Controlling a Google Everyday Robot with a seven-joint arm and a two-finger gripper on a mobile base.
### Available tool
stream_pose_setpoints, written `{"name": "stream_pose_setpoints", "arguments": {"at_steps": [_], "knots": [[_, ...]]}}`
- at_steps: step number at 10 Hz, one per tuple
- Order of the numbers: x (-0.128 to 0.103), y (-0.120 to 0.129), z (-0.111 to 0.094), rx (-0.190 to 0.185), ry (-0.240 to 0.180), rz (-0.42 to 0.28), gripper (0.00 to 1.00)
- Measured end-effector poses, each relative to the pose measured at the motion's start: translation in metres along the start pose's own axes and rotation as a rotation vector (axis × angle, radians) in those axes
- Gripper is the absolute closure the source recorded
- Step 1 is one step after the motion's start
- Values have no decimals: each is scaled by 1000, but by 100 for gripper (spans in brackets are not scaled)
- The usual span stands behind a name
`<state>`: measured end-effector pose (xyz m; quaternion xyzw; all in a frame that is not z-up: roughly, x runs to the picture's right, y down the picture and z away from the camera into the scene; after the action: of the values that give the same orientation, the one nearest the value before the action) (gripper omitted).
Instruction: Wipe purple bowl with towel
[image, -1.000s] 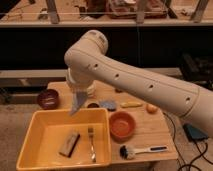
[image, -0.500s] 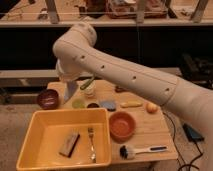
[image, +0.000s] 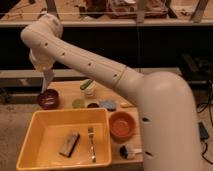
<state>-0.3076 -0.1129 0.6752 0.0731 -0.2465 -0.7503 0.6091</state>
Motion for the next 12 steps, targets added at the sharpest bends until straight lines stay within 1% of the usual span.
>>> {"name": "stream_pose_setpoints", "arguments": {"at_steps": [1,2,3,6,8,9,12], "knots": [[9,-14,19,3,-18,-9,100],[13,-22,31,1,-30,-15,100],[16,-26,37,0,-35,-17,100],[17,-24,38,-4,-36,-15,100],[16,-19,42,-14,-53,-12,100],[13,-16,53,-14,-70,-12,100],[-4,-5,103,-4,-117,-7,100]]}}
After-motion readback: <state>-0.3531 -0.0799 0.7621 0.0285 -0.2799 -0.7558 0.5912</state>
